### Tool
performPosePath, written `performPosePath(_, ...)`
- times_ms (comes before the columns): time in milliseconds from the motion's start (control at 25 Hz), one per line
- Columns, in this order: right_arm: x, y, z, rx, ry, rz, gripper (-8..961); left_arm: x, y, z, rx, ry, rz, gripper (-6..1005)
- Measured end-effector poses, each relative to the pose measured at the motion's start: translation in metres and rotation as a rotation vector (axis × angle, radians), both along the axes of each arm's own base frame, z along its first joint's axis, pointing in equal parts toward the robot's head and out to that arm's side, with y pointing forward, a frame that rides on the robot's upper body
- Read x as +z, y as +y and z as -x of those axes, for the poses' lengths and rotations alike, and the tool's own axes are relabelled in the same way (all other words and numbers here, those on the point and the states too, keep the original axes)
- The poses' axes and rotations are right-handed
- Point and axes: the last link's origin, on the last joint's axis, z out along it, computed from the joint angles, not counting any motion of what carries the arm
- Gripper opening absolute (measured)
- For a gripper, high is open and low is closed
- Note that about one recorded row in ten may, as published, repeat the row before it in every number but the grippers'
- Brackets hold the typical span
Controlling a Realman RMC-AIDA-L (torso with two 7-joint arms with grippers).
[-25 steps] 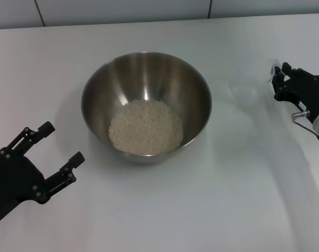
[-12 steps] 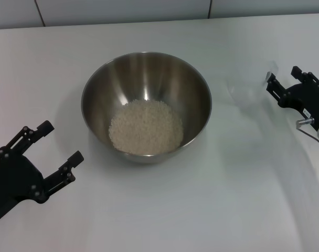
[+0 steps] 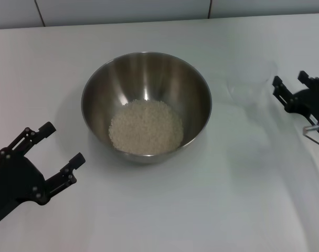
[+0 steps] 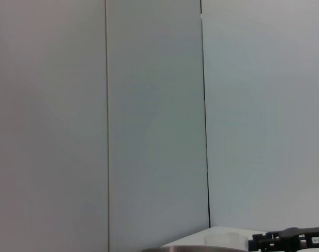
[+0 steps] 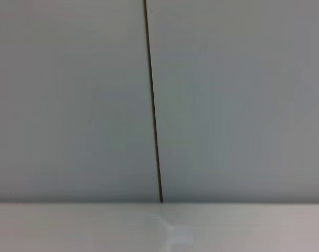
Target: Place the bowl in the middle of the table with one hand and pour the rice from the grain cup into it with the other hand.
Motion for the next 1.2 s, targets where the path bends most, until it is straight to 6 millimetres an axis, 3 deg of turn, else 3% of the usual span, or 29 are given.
performPosePath(480, 0.017, -0.063, -0.001, 0.140, 0.094, -0.124, 664, -0.001, 0.001, -0.001, 0.005, -0.005, 0.011, 828)
performPosePath(680, 0.021, -0.074, 0.004, 0.201, 0.122, -0.127, 664, -0.001, 0.002, -0.001, 0.005, -0.001, 0.013, 828)
performPosePath(920, 0.027, -0.074, 0.018, 0.349, 0.147, -0.043, 664, -0.002, 0.005, -0.001, 0.001, 0.006, 0.038, 827)
performPosePath(1200, 0.044, -0.055, 0.036, 0.556, 0.162, 0.289, 664, -0.001, 0.012, -0.003, -0.015, 0.019, 0.083, 827)
